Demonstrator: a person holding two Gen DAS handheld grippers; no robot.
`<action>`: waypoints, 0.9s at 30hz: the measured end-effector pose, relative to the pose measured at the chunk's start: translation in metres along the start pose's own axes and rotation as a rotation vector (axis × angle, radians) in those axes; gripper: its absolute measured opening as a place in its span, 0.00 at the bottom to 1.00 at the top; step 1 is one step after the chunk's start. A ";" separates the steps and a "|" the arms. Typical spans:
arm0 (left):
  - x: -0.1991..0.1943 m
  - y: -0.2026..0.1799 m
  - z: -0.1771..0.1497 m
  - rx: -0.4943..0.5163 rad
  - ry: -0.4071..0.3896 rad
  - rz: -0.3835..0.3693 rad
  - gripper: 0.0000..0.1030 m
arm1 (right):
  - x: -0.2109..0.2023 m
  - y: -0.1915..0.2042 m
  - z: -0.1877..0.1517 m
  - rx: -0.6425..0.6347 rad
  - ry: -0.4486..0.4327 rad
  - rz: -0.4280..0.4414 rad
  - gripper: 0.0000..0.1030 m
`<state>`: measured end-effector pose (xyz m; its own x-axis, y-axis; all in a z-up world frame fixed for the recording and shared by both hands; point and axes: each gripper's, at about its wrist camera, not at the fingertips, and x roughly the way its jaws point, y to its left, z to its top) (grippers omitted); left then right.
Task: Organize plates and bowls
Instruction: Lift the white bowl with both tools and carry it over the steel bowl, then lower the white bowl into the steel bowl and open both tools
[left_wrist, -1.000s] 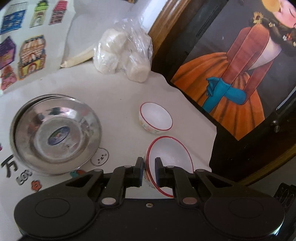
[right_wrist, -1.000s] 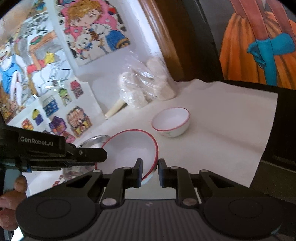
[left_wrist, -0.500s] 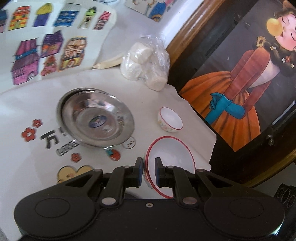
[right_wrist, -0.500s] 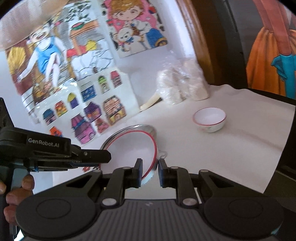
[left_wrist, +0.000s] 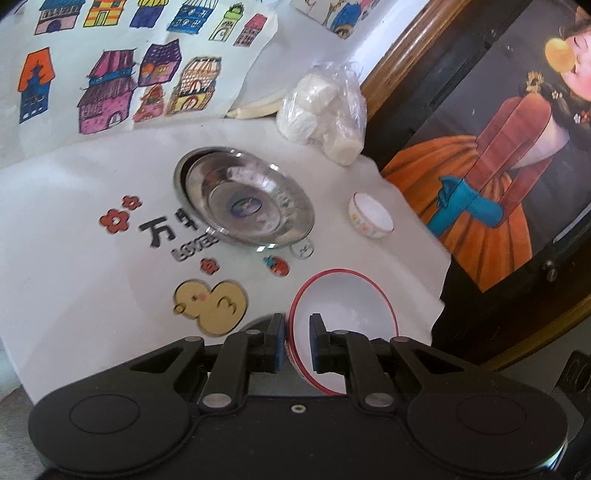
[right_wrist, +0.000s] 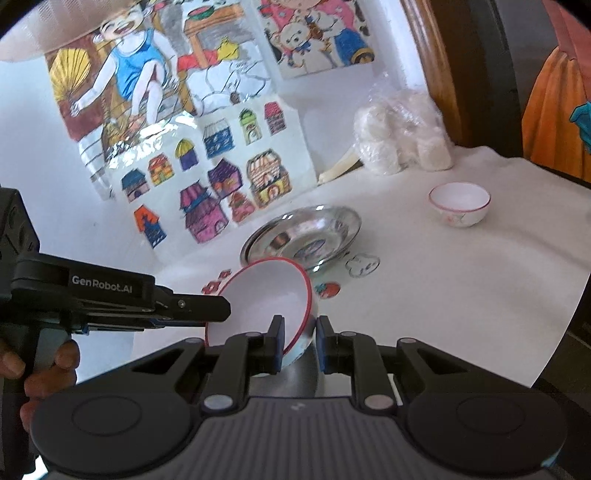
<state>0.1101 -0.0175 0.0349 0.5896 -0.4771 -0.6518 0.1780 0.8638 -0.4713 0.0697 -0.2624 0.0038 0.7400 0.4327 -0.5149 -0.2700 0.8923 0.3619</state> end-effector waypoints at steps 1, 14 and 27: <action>0.000 0.001 -0.002 0.002 0.006 0.005 0.13 | 0.000 0.001 -0.002 -0.002 0.009 0.004 0.20; -0.005 0.010 -0.019 0.037 0.081 0.044 0.14 | 0.002 0.010 -0.016 -0.021 0.092 0.037 0.20; -0.002 0.012 -0.026 0.040 0.113 0.052 0.16 | 0.010 0.011 -0.020 -0.032 0.144 0.035 0.20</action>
<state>0.0909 -0.0103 0.0154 0.5070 -0.4444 -0.7386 0.1821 0.8927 -0.4122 0.0620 -0.2457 -0.0125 0.6343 0.4754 -0.6096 -0.3152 0.8791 0.3577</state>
